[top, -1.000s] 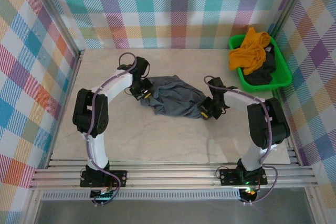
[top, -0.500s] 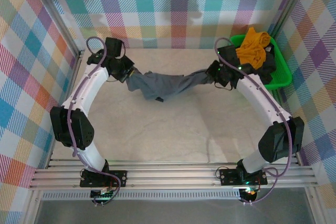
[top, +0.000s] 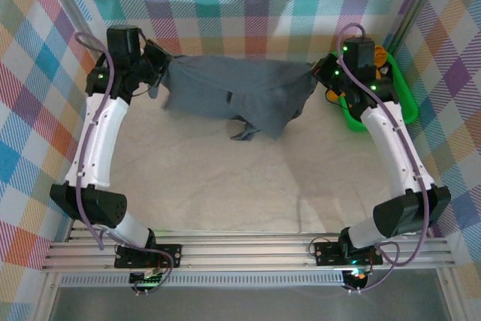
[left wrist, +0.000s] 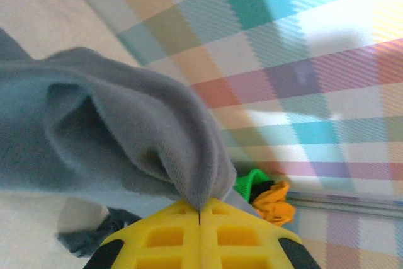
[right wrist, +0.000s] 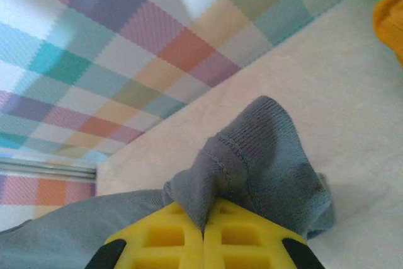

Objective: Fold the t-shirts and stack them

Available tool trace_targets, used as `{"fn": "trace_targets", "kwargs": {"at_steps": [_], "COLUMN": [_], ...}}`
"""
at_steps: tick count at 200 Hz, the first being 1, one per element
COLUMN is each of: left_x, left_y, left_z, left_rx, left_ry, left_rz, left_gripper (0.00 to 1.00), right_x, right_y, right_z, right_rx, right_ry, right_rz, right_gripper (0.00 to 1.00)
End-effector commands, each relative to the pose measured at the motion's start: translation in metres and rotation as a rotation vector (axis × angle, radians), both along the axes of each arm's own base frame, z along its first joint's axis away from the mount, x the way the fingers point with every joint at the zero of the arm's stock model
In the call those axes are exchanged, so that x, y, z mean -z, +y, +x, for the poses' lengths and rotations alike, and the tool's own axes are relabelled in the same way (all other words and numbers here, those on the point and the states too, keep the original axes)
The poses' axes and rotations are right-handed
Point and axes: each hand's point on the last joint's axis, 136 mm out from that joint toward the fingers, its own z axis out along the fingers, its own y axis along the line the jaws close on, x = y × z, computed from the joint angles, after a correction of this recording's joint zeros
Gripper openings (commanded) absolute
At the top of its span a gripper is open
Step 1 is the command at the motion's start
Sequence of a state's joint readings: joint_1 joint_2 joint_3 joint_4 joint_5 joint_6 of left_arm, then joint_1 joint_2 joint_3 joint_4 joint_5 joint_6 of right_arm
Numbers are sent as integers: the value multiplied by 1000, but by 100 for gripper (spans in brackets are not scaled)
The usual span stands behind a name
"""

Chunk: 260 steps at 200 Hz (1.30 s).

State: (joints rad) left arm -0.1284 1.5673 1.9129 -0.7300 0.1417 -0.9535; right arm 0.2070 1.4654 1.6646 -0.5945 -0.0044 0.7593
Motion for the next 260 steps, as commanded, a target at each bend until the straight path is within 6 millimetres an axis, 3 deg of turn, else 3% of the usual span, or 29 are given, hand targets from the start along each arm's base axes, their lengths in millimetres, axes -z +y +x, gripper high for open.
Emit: {"fn": "trace_targets", "kwargs": {"at_steps": [1, 39, 75, 98, 117, 119, 124, 152, 167, 183, 202, 221, 235, 248, 260], "left_x": [-54, -62, -57, -67, -82, -75, -84, -92, -95, -98, -88, -60, -34, 4, 31], "left_y": [6, -7, -32, -42, -53, -56, -58, -72, -75, -73, -66, -52, -36, -19, 3], "left_z": [-8, 6, 62, 99, 122, 129, 130, 153, 159, 165, 176, 196, 210, 216, 213], "left_rx": [-5, 48, 116, 134, 166, 167, 176, 200, 202, 195, 157, 105, 69, 22, -25], "left_ry": [-165, -197, -187, -229, -282, -271, -295, -355, -381, -415, -415, -371, -325, -218, -126], "left_rz": [-12, -73, -192, -262, -334, -341, -362, -478, -514, -524, -527, -520, -492, -433, -351], "left_gripper": [0, 0, 0, 0, 0, 0, 0, 0, 0, 0, 0, 1, 19, 34, 66], "right_x": [-60, -86, -120, -149, -179, -182, -189, -227, -244, -255, -238, -187, -139, -91, -49], "right_y": [1, 4, -8, -20, -28, -29, -31, -36, -29, -9, 33, 97, 154, 209, 258], "right_z": [-13, -27, -33, -41, -56, -58, -64, -95, -111, -123, -124, -123, -130, -139, -151], "right_rx": [-64, -126, -97, -73, -54, -53, -50, -52, -105, -238, -476, -701, -851, -980, -1098], "right_ry": [-198, -276, -374, -460, -559, -568, -592, -722, -780, -812, -735, -590, -485, -366, -240], "right_rz": [28, 69, 84, 94, 85, 84, 81, 52, 42, 55, 147, 199, 202, 226, 267], "right_gripper": [0, 0, 0, 0, 0, 0, 0, 0, 0, 0, 0, 0, 0, 0, 2]}}
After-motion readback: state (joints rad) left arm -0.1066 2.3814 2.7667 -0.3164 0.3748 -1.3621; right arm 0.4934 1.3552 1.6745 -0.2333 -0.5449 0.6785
